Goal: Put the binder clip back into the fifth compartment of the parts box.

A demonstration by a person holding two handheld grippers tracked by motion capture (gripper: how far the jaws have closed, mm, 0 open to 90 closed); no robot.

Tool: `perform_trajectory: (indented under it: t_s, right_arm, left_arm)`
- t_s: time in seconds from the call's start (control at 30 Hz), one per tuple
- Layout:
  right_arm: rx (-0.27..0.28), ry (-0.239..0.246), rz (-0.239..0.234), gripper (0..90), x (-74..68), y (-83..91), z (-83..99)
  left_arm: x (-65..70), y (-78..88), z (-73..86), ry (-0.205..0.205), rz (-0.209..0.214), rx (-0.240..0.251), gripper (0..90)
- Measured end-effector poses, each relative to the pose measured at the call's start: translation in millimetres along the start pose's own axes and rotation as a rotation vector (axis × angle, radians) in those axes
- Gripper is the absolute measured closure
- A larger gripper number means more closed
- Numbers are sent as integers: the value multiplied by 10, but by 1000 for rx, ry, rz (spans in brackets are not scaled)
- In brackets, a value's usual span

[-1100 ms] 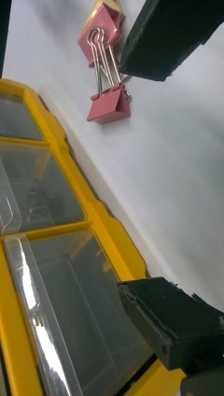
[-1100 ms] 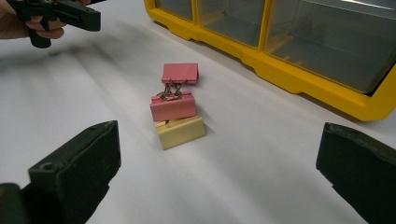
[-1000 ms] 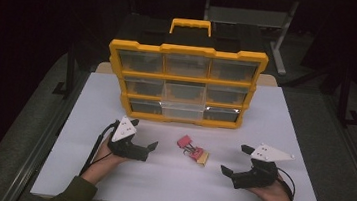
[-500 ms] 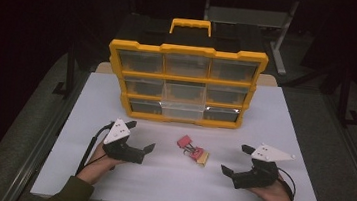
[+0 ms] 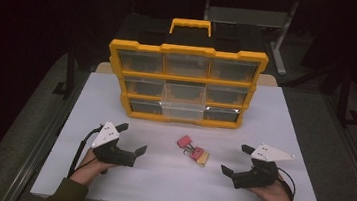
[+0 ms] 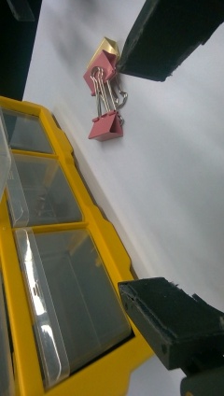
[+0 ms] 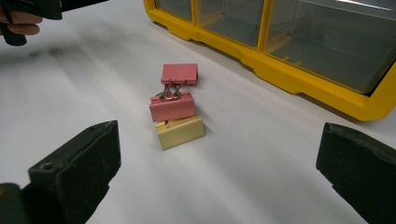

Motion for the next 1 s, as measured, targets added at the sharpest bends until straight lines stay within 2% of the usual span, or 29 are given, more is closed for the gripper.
perform_trajectory:
  t_s: [0.17,0.3,0.33,0.43,0.5,0.53,0.57,0.73,0.8,0.87,0.93,1.0]
  right_arm:
    - [-1,1,1,0,1,4,2]
    - [-1,3,-1,0,-5,-5,1]
    - [-2,4,-3,0,-4,-8,2]
    - [-5,7,-6,0,-7,-18,6]
    - [-6,8,-7,0,-10,-21,8]
    - [-7,8,-8,0,-13,-21,8]
    - [-7,8,-9,0,-14,-22,9]
    - [-10,4,-12,0,-18,-31,8]
    - [-13,5,-12,0,-17,-36,6]
    - [-15,3,-11,0,-16,-40,-3]
    - [-15,-1,-13,0,-17,-48,-17]
    - [-14,3,-15,0,-7,-64,-34]
  left_arm:
    - [9,61,27,-2,2,10,0]
    - [13,136,72,-37,5,10,0]
    - [25,154,86,-29,7,13,0]
    - [23,210,133,-46,6,8,0]
    - [25,248,164,-37,3,5,0]
    - [16,264,173,-49,3,1,0]
    - [29,280,183,-33,4,5,0]
    - [22,335,216,-24,6,5,0]
    - [-2,328,211,-44,1,3,0]
    - [8,326,203,-22,-2,6,0]
    - [-4,331,198,-32,-5,10,0]
    - [-16,328,193,-24,-9,16,0]
Point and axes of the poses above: each handheld gripper's, and its own axes: y roughly backward along the jaws, z roughly out of its underside, x roughly to its right, the point moved 8 cm from there along -y, roughly forward along the jaws, and after that the axes turned 8 degrees about -z, right-handed, at the moved point
